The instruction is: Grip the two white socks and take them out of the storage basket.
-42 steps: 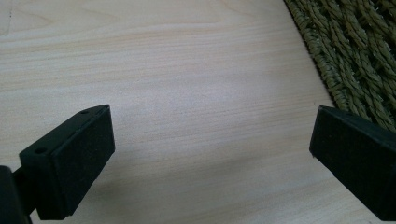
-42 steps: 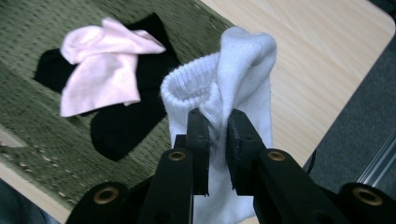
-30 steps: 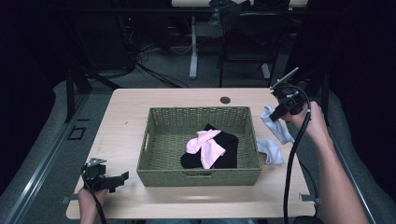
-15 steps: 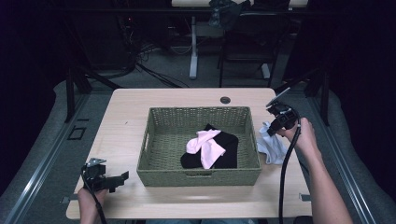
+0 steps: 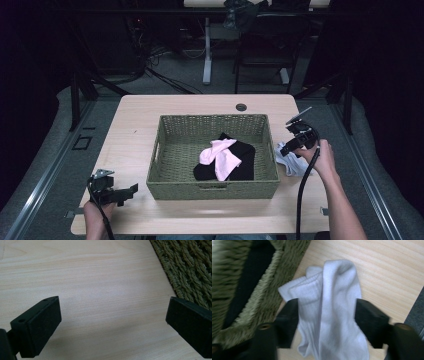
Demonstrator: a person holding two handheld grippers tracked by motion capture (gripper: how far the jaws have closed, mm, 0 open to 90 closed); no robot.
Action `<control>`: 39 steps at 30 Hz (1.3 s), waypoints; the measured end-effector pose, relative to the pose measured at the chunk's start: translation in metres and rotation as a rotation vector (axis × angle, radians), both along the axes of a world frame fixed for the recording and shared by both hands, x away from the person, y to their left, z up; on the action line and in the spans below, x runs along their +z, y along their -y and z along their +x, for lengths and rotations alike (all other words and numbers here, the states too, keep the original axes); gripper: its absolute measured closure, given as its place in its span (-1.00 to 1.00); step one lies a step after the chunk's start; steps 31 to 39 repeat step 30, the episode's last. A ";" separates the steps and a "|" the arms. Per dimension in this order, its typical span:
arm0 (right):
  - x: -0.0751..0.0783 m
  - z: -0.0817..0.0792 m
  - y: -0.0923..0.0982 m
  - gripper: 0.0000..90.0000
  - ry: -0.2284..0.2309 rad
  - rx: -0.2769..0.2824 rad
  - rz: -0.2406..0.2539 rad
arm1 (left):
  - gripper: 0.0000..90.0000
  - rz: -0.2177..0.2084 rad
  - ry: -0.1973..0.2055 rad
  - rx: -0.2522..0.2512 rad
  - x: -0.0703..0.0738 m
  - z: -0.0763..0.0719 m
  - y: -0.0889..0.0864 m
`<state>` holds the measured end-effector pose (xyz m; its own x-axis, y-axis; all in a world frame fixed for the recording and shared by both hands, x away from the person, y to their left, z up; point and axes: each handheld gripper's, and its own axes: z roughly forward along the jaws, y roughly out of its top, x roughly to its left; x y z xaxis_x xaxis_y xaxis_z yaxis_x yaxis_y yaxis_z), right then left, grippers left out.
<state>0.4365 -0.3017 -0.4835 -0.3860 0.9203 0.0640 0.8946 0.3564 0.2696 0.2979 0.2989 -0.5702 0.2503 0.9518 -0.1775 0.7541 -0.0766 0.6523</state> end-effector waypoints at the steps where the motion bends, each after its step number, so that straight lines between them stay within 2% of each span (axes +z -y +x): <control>1: 0.000 0.000 0.000 -0.29 0.000 0.000 0.000 | -0.99 0.000 0.000 0.000 0.000 0.000 0.000; 2: 0.002 -0.002 0.001 -0.35 -0.003 0.013 0.008 | -0.99 0.000 0.000 0.000 0.000 0.000 0.000; 3: 0.007 -0.008 0.001 -0.51 0.014 0.017 0.022 | -0.99 -0.003 0.001 0.000 0.000 0.000 0.000; 5: 0.009 -0.011 0.001 -0.57 0.015 0.024 0.032 | -0.99 -0.001 -0.001 0.000 0.000 0.000 0.000; 6: 0.013 -0.017 0.001 -0.65 0.018 0.029 0.044 | -0.99 -0.001 0.000 -0.001 0.000 0.000 0.000; 8: 0.015 -0.021 0.001 -0.68 0.021 0.031 0.037 | -0.99 -0.001 -0.001 -0.004 0.000 0.000 0.000; 10: 0.016 -0.032 0.000 -0.75 0.042 0.021 0.041 | -0.99 -0.004 0.004 0.001 0.000 0.000 0.000; 11: 0.016 -0.032 0.000 -0.75 0.042 0.021 0.041 | -0.99 -0.004 0.004 0.001 0.000 0.000 0.000; 12: 0.017 -0.039 0.001 -0.81 0.034 0.037 0.027 | -0.99 -0.004 0.005 0.000 0.000 0.000 0.000; 13: 0.016 -0.043 0.000 -0.84 0.052 0.025 0.041 | -0.99 -0.005 0.005 -0.001 0.000 0.000 0.000; 14: 0.017 -0.046 0.003 -0.87 0.035 0.050 0.025 | -0.99 -0.004 0.004 -0.001 0.001 0.000 0.000; 16: 0.014 -0.050 0.003 -0.91 0.050 0.032 0.043 | -0.99 -0.003 0.005 0.001 0.001 -0.001 0.000; 19: 0.006 -0.064 0.011 -1.00 0.058 0.005 0.012 | -0.99 -0.003 0.005 0.007 0.000 0.000 0.000; 21: 0.004 -0.068 0.013 -0.99 0.062 -0.001 0.019 | -0.99 -0.002 0.001 0.005 0.001 0.000 0.000; 22: -0.003 -0.075 0.017 -1.00 0.066 -0.020 0.032 | -0.99 -0.002 -0.005 0.000 0.001 0.000 0.000; 25: -0.010 -0.081 0.023 -1.00 0.067 -0.031 0.013 | -1.00 -0.009 0.008 0.006 0.000 0.000 0.000; 28: -0.029 -0.094 0.034 -1.00 0.078 -0.085 0.055 | -1.00 -0.009 0.013 0.004 0.001 0.000 0.000; 29: -0.029 -0.094 0.034 -1.00 0.078 -0.085 0.055 | -1.00 -0.004 0.012 0.004 0.000 0.000 0.000; 30: -0.041 -0.102 0.041 -1.00 0.093 -0.108 0.075 | -1.00 -0.003 0.009 0.003 0.000 0.001 0.000; 39: -0.041 -0.102 0.041 -1.00 0.093 -0.108 0.075 | -1.00 -0.003 0.009 0.003 0.000 0.001 0.000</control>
